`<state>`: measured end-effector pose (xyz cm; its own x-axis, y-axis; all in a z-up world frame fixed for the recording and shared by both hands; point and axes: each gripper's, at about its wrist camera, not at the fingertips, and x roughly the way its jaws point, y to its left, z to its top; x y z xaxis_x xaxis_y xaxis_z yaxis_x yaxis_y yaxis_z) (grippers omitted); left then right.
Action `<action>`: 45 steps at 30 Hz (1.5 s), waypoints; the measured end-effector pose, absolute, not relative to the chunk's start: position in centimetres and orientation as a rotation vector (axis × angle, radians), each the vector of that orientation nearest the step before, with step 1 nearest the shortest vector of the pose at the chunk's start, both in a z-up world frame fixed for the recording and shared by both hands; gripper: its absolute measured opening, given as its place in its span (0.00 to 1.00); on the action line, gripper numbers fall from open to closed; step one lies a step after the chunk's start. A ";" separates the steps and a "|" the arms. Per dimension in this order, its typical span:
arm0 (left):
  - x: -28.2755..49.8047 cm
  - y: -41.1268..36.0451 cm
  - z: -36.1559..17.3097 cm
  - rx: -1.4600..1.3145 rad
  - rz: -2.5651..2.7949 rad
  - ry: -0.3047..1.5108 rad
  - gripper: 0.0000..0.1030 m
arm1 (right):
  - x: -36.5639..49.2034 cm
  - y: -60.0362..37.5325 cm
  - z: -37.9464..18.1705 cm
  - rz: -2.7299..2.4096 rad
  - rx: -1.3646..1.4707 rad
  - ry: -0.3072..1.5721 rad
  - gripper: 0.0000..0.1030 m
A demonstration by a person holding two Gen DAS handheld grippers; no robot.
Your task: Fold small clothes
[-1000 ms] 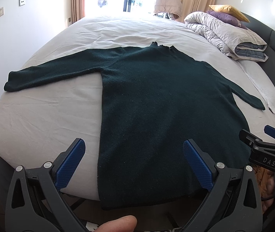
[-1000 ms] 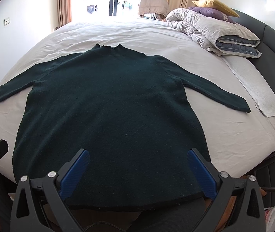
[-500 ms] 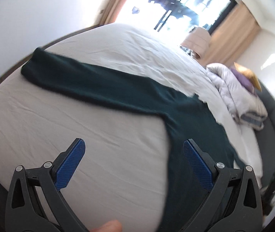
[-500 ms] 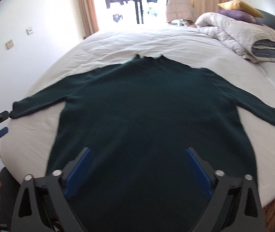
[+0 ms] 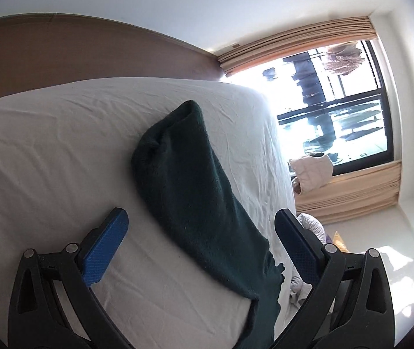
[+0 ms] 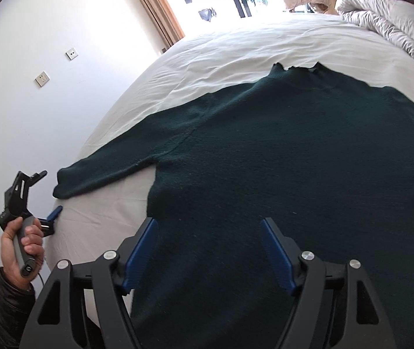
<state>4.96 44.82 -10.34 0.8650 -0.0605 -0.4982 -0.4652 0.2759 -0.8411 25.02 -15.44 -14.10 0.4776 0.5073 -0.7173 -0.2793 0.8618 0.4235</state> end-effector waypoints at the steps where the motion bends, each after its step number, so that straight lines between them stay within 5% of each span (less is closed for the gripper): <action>1: 5.5 44.9 -10.2 -1.271 0.275 0.479 0.99 | 25.3 -15.2 -14.2 0.497 0.272 0.962 0.69; 4: 7.6 46.1 -10.3 -1.277 0.243 0.473 0.93 | 26.2 -14.7 -14.6 0.502 0.285 0.970 0.65; 6: 8.9 46.9 -10.9 -1.294 0.241 0.482 0.78 | 26.9 -14.7 -14.9 0.507 0.315 0.975 0.61; 9: 10.2 48.2 -12.0 -1.296 0.257 0.499 0.33 | 28.1 -14.7 -15.4 0.503 0.342 0.980 0.53; 12: 11.2 48.7 -12.7 -1.284 0.271 0.503 0.16 | 30.1 -14.2 -16.1 0.508 0.368 0.997 0.42; 19: 11.6 46.6 -9.7 -1.128 0.310 0.470 0.09 | 36.2 -11.7 -16.8 0.546 0.425 1.015 0.33; 25: 15.2 40.1 -1.2 -0.880 0.292 0.408 0.09 | 41.0 -9.7 -18.5 0.605 0.521 1.058 0.31; 28: 17.5 35.3 2.5 -0.742 0.248 0.378 0.09 | 42.4 -9.1 -20.8 0.589 0.516 1.108 0.11; 30: 19.5 31.3 4.9 -0.650 0.193 0.364 0.09 | 42.6 -9.6 -21.2 0.608 0.539 1.088 0.11; 32: 21.2 26.5 6.6 -0.575 0.129 0.361 0.09 | 42.5 -10.4 -21.0 0.635 0.566 1.098 0.16; 34: 23.1 21.7 7.5 -0.504 0.056 0.364 0.09 | 42.2 -11.6 -20.2 0.670 0.608 1.102 0.57; 36: 24.8 16.3 7.8 -0.422 -0.019 0.376 0.09 | 41.3 -13.9 -18.6 0.680 0.650 1.053 0.75; 41: 28.6 2.6 5.0 -0.251 -0.140 0.435 0.09 | 39.7 -21.0 -14.5 0.812 0.791 0.918 0.76; 45: 29.1 -4.9 0.2 -0.086 -0.158 0.475 0.09 | 39.6 -25.4 -12.9 0.855 0.851 0.866 0.92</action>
